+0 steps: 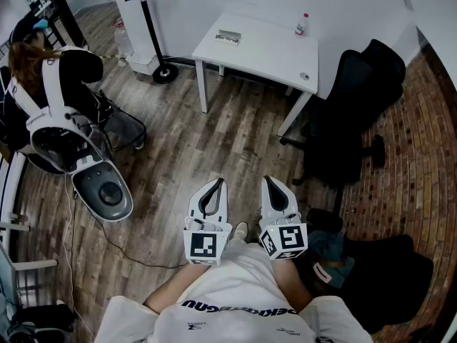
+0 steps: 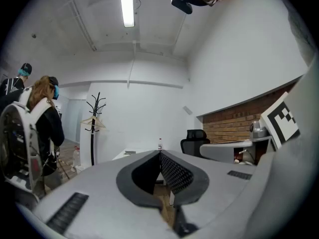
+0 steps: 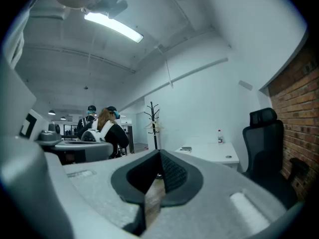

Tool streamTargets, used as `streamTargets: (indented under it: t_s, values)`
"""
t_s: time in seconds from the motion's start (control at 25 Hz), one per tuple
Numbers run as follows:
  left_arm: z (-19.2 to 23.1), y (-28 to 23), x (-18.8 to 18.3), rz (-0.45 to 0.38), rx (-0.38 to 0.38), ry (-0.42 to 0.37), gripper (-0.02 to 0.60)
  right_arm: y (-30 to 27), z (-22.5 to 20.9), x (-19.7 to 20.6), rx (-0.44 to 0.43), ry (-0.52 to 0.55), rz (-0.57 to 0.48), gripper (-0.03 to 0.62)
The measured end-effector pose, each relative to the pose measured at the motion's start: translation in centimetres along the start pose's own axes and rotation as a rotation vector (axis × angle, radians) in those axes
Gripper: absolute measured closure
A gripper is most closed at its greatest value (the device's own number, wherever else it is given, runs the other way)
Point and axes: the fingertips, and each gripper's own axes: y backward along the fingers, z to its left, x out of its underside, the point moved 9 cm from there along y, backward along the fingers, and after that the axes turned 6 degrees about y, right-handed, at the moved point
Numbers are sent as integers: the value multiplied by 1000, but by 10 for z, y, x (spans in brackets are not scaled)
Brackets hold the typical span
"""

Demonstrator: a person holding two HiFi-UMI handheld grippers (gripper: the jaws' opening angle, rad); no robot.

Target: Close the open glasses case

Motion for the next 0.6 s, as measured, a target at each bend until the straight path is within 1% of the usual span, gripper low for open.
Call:
streamTargets:
  t_s: [0.32,0.48,0.6]
  values:
    - [-10,-28,0,2,-16,-5,583,-16,-29,-3,-10,-9,-20,594]
    - [-18,-43,1,-11,-52,-20,583,-22,-48,-4,-21,6,-51,594]
    - [-27,-54,2,-21,-74,-29,583,-27,-64,-3,-42,-6,-64,594]
